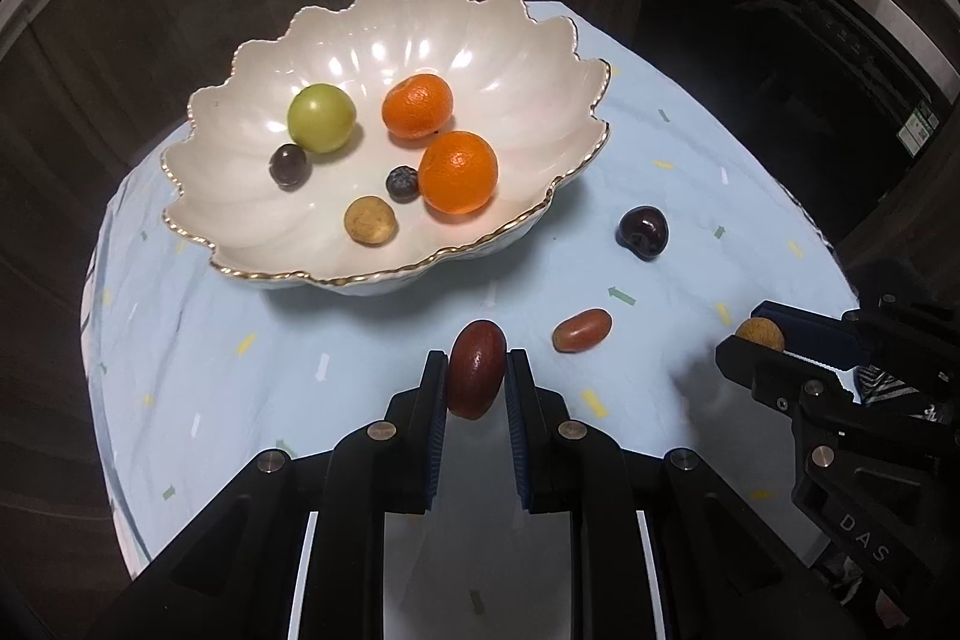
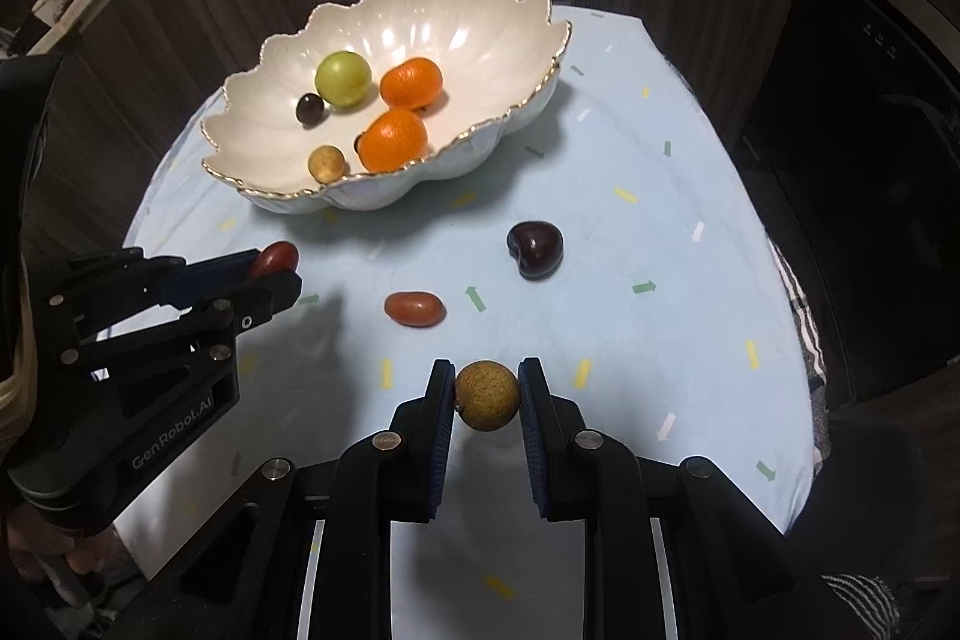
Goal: Organize fruits
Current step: 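Carry the date with the left tool while the right tool carries the longan over the bowl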
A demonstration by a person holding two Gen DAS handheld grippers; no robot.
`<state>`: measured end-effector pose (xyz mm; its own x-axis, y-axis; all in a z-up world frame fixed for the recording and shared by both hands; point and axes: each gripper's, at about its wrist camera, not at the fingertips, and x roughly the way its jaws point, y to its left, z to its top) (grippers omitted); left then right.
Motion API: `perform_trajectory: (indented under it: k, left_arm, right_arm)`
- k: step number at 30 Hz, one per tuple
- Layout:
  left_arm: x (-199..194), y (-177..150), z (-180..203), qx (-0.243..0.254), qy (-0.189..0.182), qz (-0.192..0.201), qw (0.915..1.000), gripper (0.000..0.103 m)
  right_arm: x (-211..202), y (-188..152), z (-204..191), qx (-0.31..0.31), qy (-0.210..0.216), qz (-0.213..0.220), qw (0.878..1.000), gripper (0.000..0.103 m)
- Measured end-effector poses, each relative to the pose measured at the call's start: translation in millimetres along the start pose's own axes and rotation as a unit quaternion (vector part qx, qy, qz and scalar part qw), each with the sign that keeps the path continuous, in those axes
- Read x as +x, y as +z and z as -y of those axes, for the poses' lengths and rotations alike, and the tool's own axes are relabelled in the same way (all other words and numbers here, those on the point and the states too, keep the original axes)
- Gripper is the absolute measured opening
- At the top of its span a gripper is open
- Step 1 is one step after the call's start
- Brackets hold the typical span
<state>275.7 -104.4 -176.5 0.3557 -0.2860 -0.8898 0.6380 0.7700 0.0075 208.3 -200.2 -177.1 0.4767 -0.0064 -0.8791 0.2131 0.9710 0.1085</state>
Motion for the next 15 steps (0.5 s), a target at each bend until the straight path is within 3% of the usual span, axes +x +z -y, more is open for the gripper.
perform_trajectory:
  k: [15]
  left_arm:
    - [-33,3,-10,-0.024,0.020,0.023,0.9993,0.020]
  right_arm:
    - [-25,17,-3,-0.010,0.012,0.037,0.999,0.023]
